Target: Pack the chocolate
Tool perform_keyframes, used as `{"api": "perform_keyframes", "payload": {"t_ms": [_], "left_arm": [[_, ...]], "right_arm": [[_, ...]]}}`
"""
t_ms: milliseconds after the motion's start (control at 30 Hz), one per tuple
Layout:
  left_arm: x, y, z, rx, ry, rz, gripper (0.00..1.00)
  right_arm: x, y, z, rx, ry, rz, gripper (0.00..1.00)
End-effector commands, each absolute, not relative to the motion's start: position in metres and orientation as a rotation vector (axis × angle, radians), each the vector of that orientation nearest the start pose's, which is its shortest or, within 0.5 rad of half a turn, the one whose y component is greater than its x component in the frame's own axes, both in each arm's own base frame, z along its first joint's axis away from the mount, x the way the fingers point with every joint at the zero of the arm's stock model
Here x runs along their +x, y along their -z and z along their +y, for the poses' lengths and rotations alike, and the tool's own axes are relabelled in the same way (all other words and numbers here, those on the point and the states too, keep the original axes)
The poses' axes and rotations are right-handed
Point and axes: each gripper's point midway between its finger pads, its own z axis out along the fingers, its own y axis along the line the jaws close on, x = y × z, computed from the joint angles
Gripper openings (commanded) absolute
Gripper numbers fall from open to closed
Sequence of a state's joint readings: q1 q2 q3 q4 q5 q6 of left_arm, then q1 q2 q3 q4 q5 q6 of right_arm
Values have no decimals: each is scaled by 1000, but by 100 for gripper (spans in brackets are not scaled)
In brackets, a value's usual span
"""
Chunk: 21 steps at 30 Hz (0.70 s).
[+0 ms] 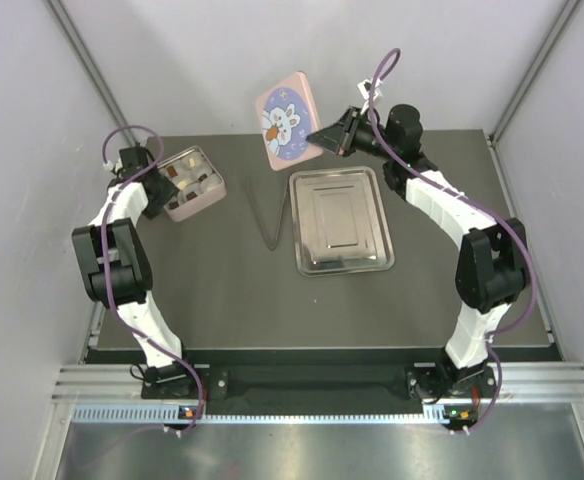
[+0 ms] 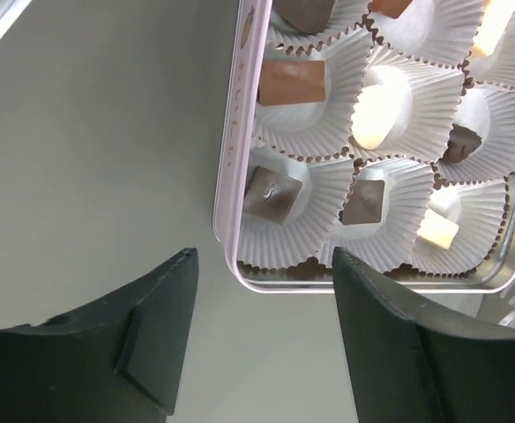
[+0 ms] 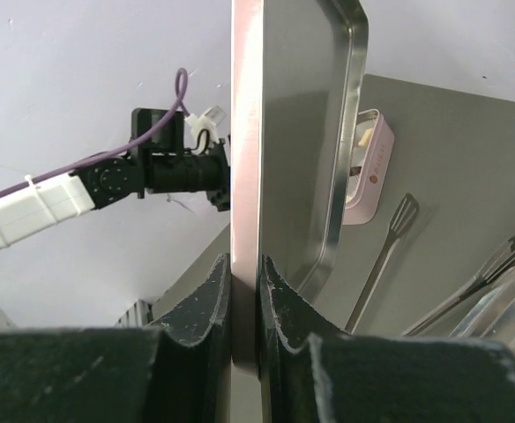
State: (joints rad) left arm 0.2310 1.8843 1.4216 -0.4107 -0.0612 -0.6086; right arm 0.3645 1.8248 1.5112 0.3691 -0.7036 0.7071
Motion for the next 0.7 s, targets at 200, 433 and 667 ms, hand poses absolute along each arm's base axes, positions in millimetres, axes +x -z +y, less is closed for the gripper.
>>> {"api": "perform_keyframes", "payload": {"t_ms": [200,433,667], "left_arm": [[492,-96,96,-996,80,2268,64],[481,-70,88,-1042,123,2285,52],[469,-73,82,-1042,135,2290,39]], "right_arm": [[431,-370,326,-398,-1417,1555,0],[426,-361,323,-362,-1408,1587,0],[422,-353,317,-357,-1352,1617,0]]}}
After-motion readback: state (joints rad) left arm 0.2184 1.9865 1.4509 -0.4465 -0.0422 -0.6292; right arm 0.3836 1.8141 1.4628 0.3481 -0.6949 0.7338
